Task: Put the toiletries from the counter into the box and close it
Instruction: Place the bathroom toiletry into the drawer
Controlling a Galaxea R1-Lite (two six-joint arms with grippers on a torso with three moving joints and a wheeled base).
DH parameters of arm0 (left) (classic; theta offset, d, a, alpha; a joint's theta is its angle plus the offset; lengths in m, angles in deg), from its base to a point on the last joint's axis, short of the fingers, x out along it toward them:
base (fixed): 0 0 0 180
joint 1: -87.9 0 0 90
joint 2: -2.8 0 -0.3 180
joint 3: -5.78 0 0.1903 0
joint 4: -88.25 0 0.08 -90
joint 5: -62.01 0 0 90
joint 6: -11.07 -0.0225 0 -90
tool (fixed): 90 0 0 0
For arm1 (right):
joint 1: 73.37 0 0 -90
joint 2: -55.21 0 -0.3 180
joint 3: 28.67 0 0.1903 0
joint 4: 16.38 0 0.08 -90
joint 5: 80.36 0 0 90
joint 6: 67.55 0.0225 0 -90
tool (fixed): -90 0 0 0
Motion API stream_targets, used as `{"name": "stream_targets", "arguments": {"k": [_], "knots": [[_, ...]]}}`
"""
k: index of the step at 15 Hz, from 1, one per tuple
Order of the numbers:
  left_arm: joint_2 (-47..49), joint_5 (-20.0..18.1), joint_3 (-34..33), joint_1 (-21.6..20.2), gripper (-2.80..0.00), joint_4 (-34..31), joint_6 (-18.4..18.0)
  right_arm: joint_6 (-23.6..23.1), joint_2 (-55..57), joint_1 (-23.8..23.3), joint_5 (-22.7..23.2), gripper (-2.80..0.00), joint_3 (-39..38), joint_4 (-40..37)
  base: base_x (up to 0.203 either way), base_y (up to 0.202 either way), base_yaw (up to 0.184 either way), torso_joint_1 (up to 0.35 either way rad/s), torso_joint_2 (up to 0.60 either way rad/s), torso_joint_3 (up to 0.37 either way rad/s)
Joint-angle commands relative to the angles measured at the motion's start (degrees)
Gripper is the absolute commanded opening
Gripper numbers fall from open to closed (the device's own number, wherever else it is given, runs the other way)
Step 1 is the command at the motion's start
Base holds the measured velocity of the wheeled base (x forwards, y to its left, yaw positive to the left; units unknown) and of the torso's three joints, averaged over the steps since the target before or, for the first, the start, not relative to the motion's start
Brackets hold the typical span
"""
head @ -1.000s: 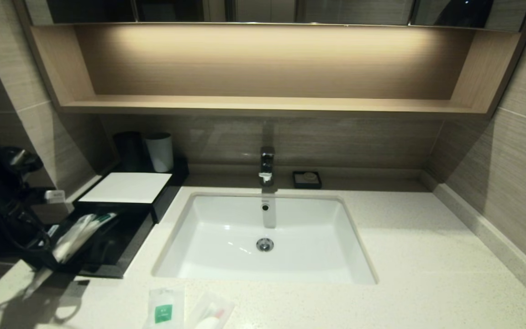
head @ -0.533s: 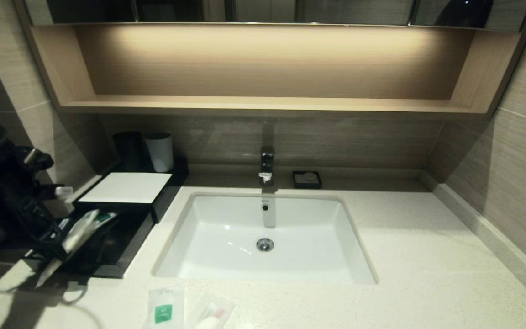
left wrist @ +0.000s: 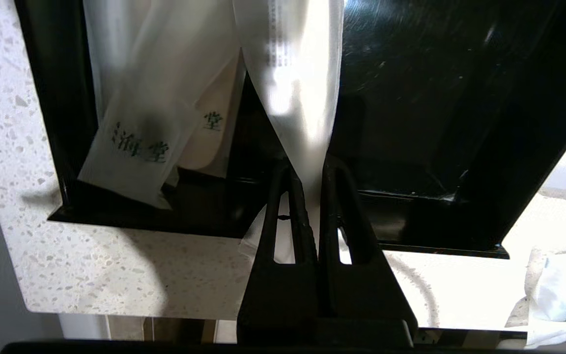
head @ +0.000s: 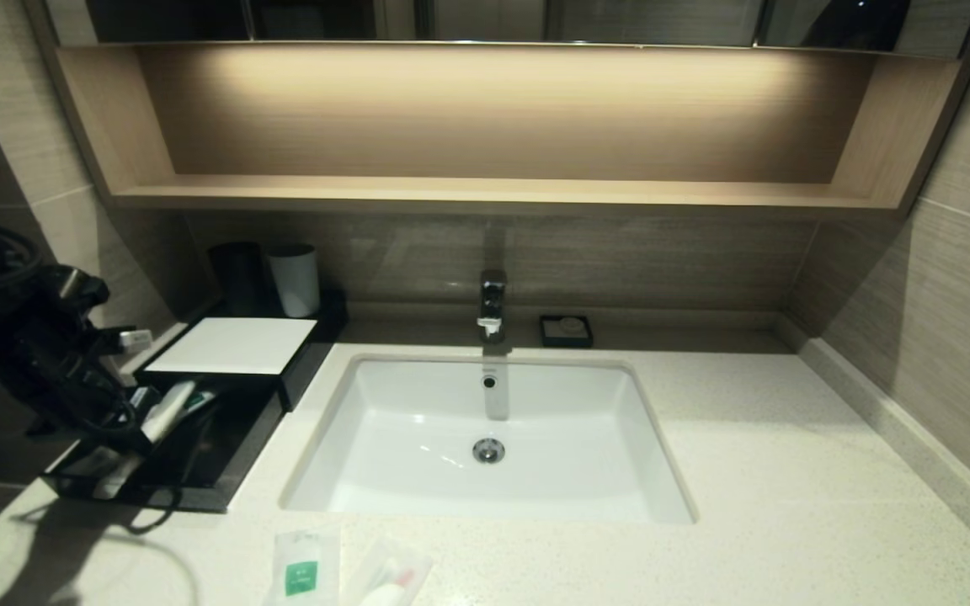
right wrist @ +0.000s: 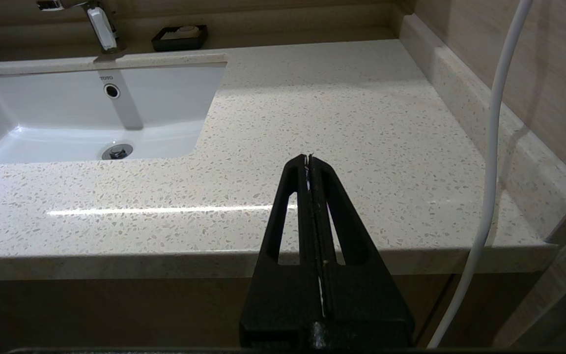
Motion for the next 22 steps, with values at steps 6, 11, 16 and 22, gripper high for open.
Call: {"name": "stream_targets", "arguments": {"k": [6, 11, 16, 22], "knots": [[-0.6, -4.4, -1.4, 1.4, -2.8, 0.1, -1.2, 0.0, 0.0, 0.0, 0.0, -2.8, 0.0, 0.1, 0.0, 0.0, 0.0, 0.0, 0.0, 0.0], [-0.5, -5.7, -2.8, 1.5, -2.8, 0.4, -4.4, 0.0, 0.0, 0.0, 0.0, -2.8, 0.0, 0.0, 0.0, 0.0, 0.0, 0.0, 0.0, 0.0], [2.6, -5.5, -3.0, 1.0, -2.8, 8.1, -3.9, 0.0, 0.0, 0.0, 0.0, -2.8, 0.0, 0.0, 0.0, 0.0, 0.0, 0.0, 0.0, 0.0], [3.2, -5.6, -3.3, 0.9, -2.8, 9.3, -3.9, 0.0, 0.0, 0.0, 0.0, -2.8, 0.0, 0.0, 0.0, 0.0, 0.0, 0.0, 0.0, 0.0]]}}
